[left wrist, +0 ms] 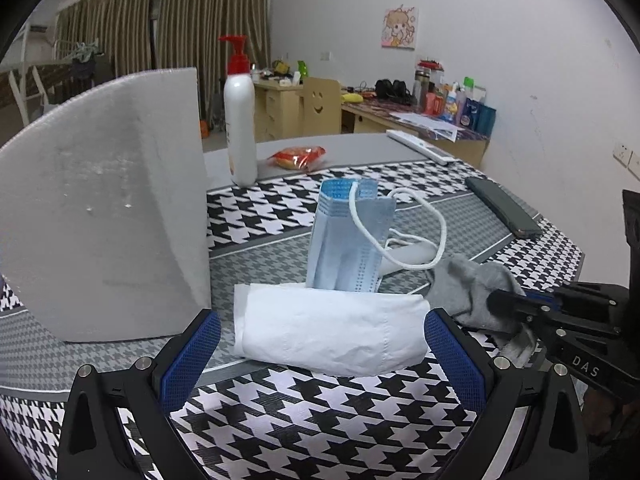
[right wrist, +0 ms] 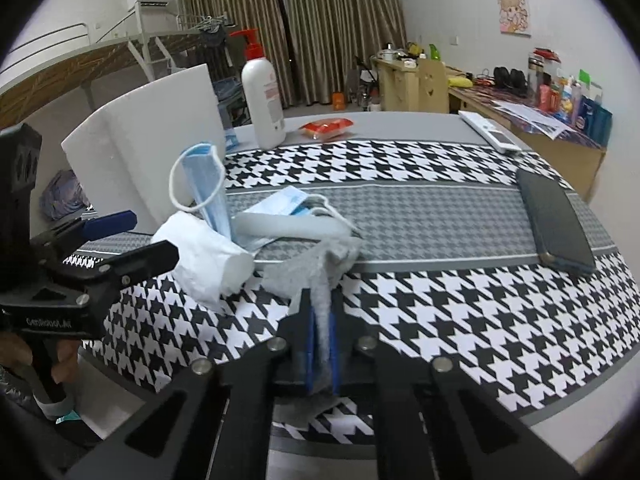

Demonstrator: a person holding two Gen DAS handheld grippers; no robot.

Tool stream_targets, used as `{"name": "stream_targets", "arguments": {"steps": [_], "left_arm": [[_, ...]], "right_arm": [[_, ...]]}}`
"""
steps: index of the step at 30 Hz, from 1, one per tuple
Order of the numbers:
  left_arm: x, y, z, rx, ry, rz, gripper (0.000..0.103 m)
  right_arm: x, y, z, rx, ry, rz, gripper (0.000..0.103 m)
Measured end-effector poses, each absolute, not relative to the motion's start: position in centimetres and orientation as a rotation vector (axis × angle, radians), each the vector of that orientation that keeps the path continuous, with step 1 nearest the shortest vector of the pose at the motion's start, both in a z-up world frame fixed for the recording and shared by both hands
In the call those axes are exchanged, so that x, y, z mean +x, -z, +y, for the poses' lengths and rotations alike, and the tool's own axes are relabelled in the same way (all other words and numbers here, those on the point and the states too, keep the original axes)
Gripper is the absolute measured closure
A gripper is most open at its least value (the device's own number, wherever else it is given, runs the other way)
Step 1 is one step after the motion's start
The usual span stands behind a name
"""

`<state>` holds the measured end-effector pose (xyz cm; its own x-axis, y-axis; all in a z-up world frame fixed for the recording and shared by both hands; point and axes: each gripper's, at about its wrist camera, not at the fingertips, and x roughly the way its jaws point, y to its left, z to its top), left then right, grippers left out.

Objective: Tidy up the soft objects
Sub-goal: 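Grasp the white tissue pack with the left tool while the right tool grasps the grey sock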

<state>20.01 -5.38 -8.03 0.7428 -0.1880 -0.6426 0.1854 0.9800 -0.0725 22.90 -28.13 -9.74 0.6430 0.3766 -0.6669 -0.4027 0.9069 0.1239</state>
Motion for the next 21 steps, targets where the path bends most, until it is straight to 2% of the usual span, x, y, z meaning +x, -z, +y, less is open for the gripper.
{"name": "stream_targets", "arguments": {"steps": [6, 9, 13, 16, 21], "left_arm": [[21.2, 9.1, -5.0, -0.017, 0.152, 0.772, 0.002], [21.7, 9.8, -4.7, -0.033, 0.151, 0.815, 0.012], [22.1, 10.3, -4.6, -0.051, 0.151, 0.847, 0.014], [22.4, 10.6, -4.6, -0.048, 0.148, 0.869, 0.024], [22.3, 10.8, -4.6, -0.035, 0.129, 0.880, 0.034]], "right_arm": [[23.3, 10.3, -28.2, -0.037, -0.433, 0.764, 0.094], [23.3, 10.4, -28.4, -0.026, -0.442, 0.762, 0.094], [23.3, 10.5, -28.4, -0.028, -0.446, 0.758, 0.094], [23.3, 10.5, -28.3, -0.026, -0.448, 0.759, 0.094], [23.4, 10.6, -28.4, -0.023, -0.449, 0.763, 0.094]]}}
